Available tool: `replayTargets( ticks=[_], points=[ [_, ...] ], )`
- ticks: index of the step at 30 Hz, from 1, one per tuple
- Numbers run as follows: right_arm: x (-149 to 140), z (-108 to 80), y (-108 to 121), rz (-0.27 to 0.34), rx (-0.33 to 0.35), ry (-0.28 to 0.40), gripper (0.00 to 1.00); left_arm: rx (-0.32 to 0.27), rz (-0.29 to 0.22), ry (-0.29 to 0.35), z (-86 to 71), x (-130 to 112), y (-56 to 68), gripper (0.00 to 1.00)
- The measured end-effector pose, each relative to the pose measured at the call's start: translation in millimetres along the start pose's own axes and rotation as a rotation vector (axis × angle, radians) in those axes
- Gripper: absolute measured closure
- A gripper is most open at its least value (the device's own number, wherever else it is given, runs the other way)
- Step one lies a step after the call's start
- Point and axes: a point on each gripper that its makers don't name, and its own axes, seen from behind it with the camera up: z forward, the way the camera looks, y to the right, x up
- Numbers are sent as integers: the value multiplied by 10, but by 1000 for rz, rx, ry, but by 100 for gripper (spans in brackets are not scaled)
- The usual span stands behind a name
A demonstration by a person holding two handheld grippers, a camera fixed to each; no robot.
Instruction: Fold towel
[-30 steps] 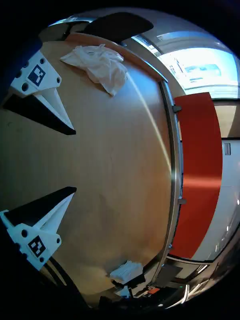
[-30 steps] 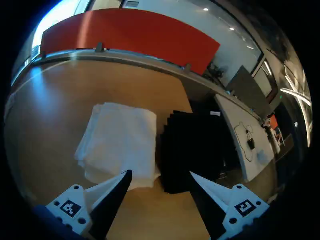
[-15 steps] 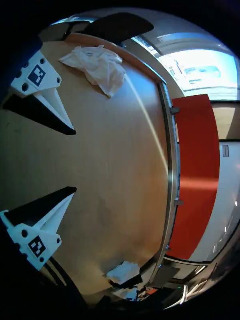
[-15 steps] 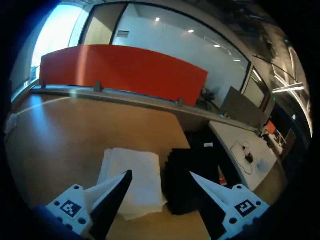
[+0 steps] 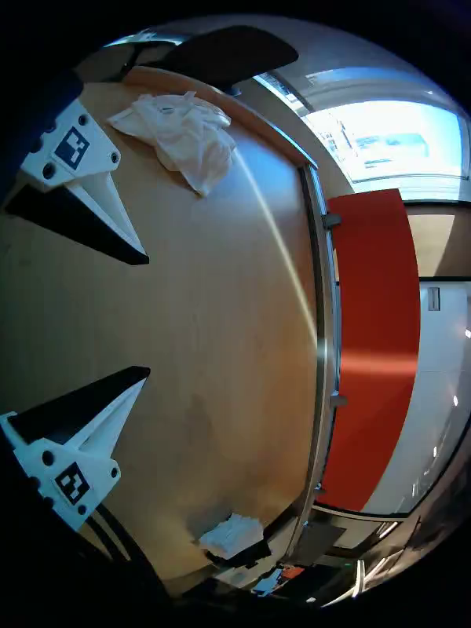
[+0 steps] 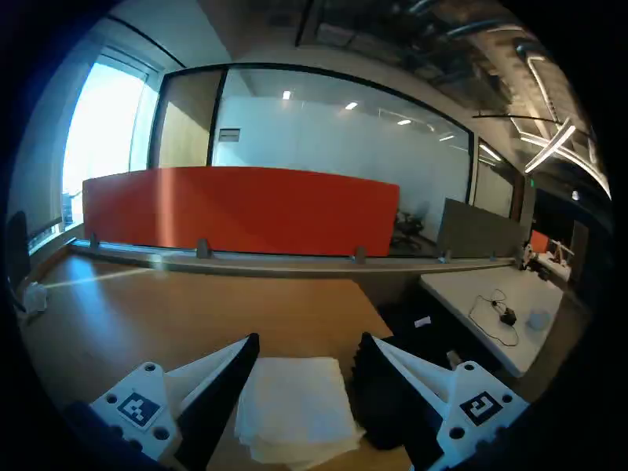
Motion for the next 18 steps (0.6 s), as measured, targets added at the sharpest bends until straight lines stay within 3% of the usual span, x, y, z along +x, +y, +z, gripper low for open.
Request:
replayTargets(
  ticks=[9, 18],
  points=[
    [204, -20, -126, 22, 25, 56, 0, 0, 5, 69, 9, 240, -10, 4],
    [421, -86, -353, 38, 66, 101, 0, 18, -11, 245, -96, 781, -81, 4]
  ],
)
